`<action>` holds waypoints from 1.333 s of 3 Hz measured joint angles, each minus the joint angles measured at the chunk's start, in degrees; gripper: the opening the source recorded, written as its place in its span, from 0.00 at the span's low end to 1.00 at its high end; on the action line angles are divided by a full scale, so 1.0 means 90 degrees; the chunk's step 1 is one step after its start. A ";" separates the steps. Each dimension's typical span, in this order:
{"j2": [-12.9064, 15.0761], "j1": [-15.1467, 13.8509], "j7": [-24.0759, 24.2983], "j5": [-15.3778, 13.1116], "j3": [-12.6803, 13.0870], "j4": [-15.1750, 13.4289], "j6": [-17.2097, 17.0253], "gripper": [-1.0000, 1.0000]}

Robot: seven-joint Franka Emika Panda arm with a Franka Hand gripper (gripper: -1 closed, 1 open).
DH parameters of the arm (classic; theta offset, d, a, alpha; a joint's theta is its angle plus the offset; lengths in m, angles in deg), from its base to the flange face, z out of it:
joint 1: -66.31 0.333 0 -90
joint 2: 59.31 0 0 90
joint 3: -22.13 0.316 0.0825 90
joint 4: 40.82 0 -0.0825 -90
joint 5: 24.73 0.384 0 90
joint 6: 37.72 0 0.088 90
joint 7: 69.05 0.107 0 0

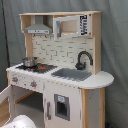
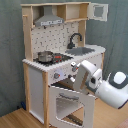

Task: Play with the kitchen

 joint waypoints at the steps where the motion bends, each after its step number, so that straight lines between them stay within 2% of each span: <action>1: 0.0000 -0.0105 0.0472 0.0036 0.0327 0.0274 0.0000 1.00; 2: 0.0001 -0.0127 0.0969 0.0211 0.0690 0.0364 0.0004 1.00; 4: 0.0006 -0.0130 0.1171 0.1362 0.1396 0.0232 -0.0017 1.00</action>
